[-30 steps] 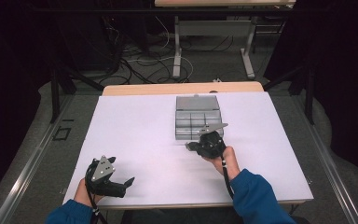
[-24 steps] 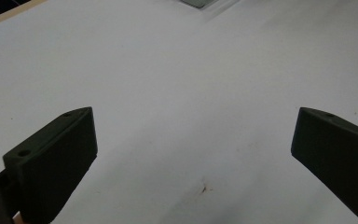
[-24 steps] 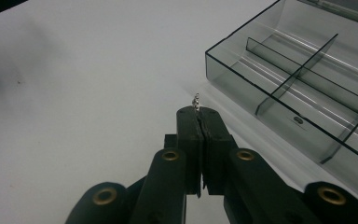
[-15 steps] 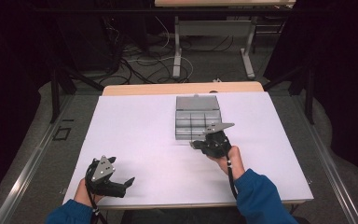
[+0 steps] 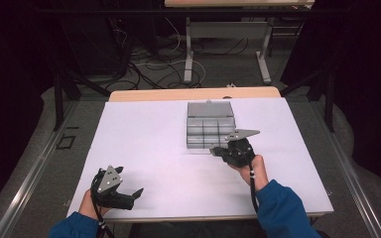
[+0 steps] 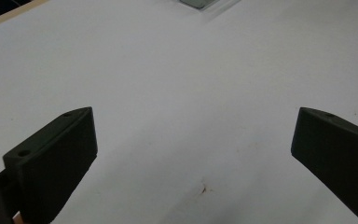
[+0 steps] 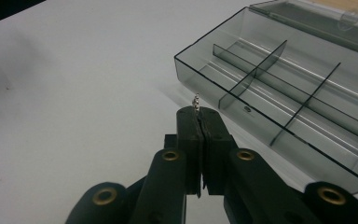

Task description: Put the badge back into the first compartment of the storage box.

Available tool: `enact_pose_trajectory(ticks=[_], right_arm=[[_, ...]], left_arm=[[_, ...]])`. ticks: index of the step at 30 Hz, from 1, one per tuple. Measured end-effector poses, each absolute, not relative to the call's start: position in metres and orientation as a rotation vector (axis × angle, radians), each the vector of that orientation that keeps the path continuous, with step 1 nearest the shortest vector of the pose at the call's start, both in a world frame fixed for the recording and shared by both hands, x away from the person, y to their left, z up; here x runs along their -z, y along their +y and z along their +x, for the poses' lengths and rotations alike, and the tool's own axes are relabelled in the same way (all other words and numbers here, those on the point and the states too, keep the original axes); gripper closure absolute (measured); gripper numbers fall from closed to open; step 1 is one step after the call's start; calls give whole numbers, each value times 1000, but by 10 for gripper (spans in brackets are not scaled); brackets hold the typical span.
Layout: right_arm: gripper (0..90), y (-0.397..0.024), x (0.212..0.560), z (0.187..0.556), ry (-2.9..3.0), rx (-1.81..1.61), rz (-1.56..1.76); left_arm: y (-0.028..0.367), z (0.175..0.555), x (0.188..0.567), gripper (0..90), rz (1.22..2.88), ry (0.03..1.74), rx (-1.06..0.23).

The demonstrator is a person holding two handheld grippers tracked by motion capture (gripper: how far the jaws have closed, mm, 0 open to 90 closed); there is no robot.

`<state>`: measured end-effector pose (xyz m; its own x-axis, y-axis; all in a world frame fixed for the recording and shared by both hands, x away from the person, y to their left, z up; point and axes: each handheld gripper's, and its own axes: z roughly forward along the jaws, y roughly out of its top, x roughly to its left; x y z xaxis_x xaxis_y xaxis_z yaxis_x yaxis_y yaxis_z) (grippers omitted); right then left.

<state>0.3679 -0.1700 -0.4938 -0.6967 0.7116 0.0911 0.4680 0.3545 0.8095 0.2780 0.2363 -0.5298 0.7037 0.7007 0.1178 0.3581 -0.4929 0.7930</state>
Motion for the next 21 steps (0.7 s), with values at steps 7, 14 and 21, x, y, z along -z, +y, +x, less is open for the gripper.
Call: enact_pose_trajectory(ticks=[7, 14, 21], right_arm=[[885, -180, 489, 370, 2298, -1272, 1073], [885, -185, 486, 374, 2263, -1271, 1079], [885, -185, 483, 378, 2239, -1265, 1087]], left_arm=[[237, 278, 530, 5, 2123, 804, -554], [236, 278, 530, 5, 2121, 803, -557], [236, 278, 530, 5, 2123, 802, -562]])
